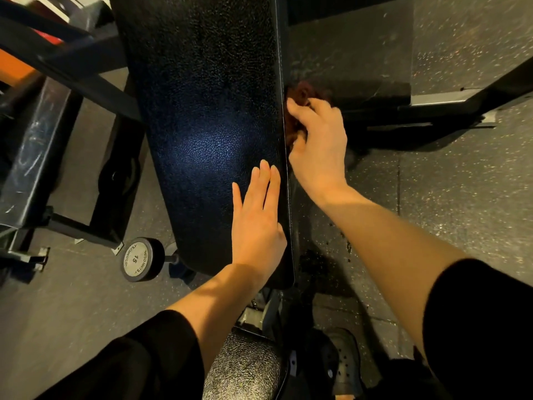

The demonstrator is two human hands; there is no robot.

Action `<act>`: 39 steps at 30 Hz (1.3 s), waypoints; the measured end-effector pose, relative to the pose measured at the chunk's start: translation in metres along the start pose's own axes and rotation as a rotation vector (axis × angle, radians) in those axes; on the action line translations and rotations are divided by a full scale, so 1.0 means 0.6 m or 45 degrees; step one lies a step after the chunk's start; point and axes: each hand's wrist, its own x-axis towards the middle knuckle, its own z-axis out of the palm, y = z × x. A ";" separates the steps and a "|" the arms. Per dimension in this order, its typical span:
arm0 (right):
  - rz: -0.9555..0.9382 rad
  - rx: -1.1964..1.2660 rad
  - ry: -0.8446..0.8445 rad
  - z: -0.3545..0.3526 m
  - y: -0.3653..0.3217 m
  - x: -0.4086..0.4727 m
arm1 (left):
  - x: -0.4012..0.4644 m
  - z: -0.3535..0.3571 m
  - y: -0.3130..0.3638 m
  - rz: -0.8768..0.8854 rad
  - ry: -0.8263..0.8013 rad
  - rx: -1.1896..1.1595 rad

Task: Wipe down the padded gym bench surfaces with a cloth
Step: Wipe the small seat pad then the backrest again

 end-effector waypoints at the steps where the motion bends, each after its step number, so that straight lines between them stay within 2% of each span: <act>1: -0.002 -0.035 -0.060 -0.003 0.008 0.006 | 0.000 -0.001 0.000 -0.004 0.007 -0.002; 3: 0.084 -0.094 -0.175 -0.012 0.027 0.004 | 0.001 -0.005 -0.001 -0.004 0.020 0.017; 5: 0.180 -0.057 -0.147 -0.016 0.032 -0.017 | 0.001 -0.004 -0.003 0.005 0.030 0.029; 9: 0.152 0.123 -0.117 0.007 0.019 -0.037 | 0.002 0.004 -0.002 0.000 0.048 0.048; 12: 0.229 0.124 -0.183 0.003 0.040 -0.021 | -0.001 0.004 0.003 -0.023 0.041 0.029; 14: 0.247 0.119 -0.154 -0.011 0.041 -0.038 | -0.001 0.002 0.004 -0.027 0.034 0.036; 17: 0.178 0.302 -0.120 -0.004 0.021 -0.091 | 0.000 0.003 0.000 -0.017 0.037 0.073; 19: 0.280 0.363 -0.184 0.007 0.038 -0.096 | 0.000 0.004 0.001 -0.012 0.024 0.102; 22: 0.456 0.202 -0.227 -0.003 0.074 -0.100 | 0.000 0.002 0.002 -0.001 0.013 0.109; 25: 0.277 0.298 -0.046 -0.007 0.052 -0.151 | 0.000 0.004 -0.005 0.007 0.014 0.091; 27: 0.201 0.384 -0.109 0.010 0.045 -0.170 | 0.002 0.006 -0.006 0.008 0.008 0.093; 30: 0.390 0.229 -0.269 0.013 0.075 -0.146 | 0.000 0.003 -0.007 0.013 -0.005 0.113; 32: 0.436 0.132 -0.203 0.001 0.086 -0.156 | 0.000 0.001 -0.007 0.029 -0.008 0.126; 34: 0.358 0.250 -0.087 -0.009 0.062 -0.184 | 0.001 0.001 -0.010 0.035 -0.013 0.133; 36: 0.305 0.393 -0.147 -0.004 0.031 -0.208 | 0.002 0.003 -0.011 0.032 -0.016 0.149; 39: 0.373 0.564 -0.160 0.012 0.031 -0.196 | 0.000 0.006 -0.011 0.029 -0.014 0.137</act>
